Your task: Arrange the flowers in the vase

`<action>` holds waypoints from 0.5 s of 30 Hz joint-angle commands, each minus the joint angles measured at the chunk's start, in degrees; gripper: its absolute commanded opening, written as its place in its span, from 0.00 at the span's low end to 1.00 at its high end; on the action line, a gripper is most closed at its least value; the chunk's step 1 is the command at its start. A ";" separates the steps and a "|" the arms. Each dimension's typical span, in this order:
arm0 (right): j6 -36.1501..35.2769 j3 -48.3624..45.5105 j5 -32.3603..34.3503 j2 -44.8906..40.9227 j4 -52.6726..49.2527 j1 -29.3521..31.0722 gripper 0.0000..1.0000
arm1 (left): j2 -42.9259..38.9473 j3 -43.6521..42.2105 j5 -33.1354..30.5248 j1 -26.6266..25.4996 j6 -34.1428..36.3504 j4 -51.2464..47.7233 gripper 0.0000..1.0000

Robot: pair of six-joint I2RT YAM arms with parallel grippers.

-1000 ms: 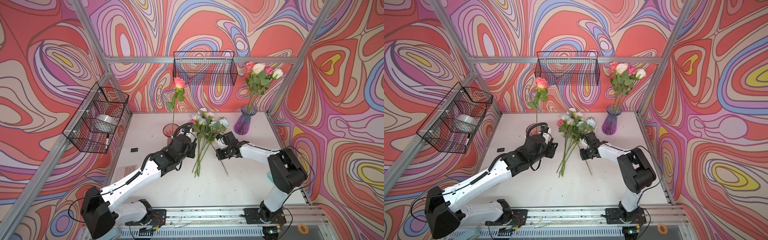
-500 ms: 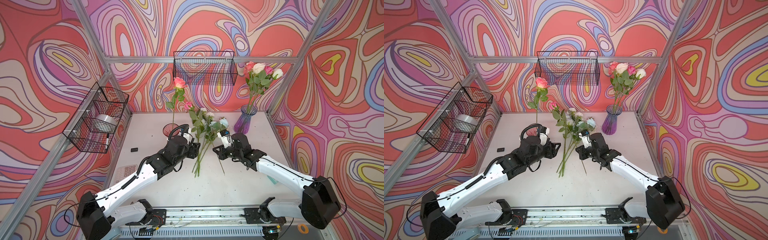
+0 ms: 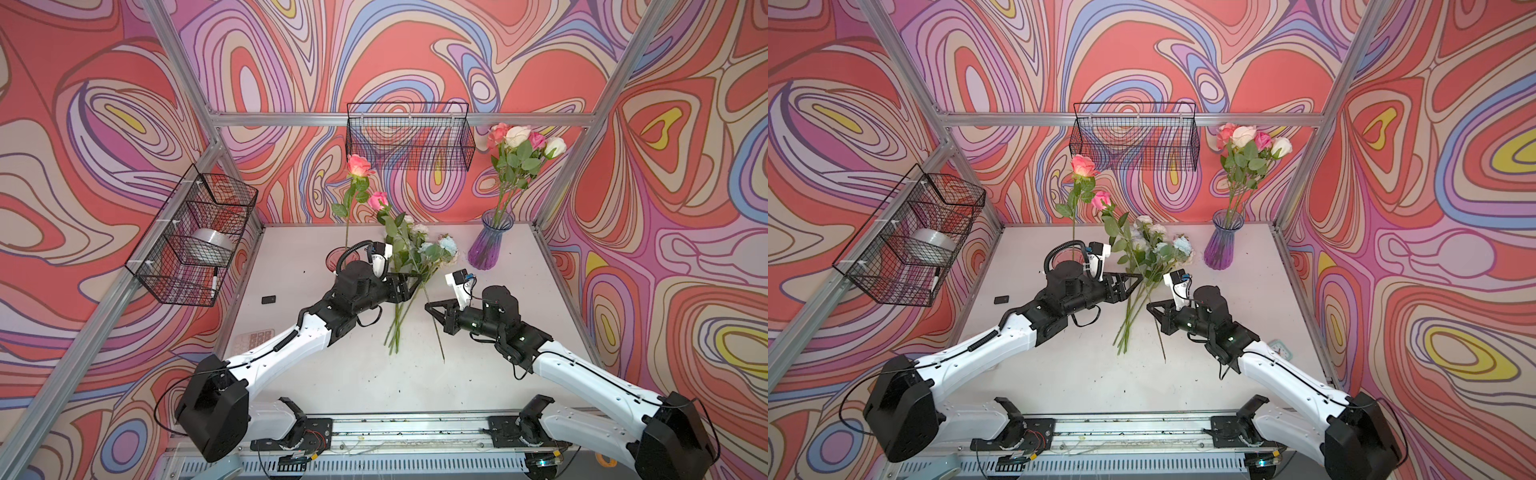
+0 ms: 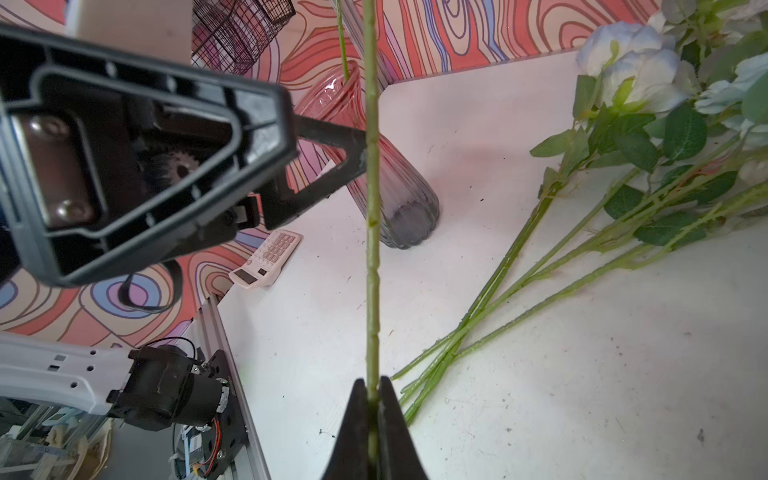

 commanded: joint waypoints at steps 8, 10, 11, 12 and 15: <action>1.96 -1.28 -1.86 -1.06 3.45 0.52 0.00 | 4.75 2.28 5.51 0.03 -2.82 9.68 0.10; 2.48 -1.57 -1.63 -0.97 3.96 0.52 0.00 | 4.47 2.39 5.49 0.04 -2.65 9.86 0.03; 2.78 -1.78 -1.59 -0.97 4.52 0.48 0.00 | 4.18 2.48 5.25 0.03 -2.48 9.59 0.00; 3.08 -1.86 -1.76 -0.87 5.00 0.52 0.00 | 4.09 2.56 5.13 0.08 -2.46 9.53 0.00; 4.17 -2.16 -2.18 -0.47 6.58 0.44 0.00 | 3.87 2.66 5.23 0.06 -2.37 9.49 0.00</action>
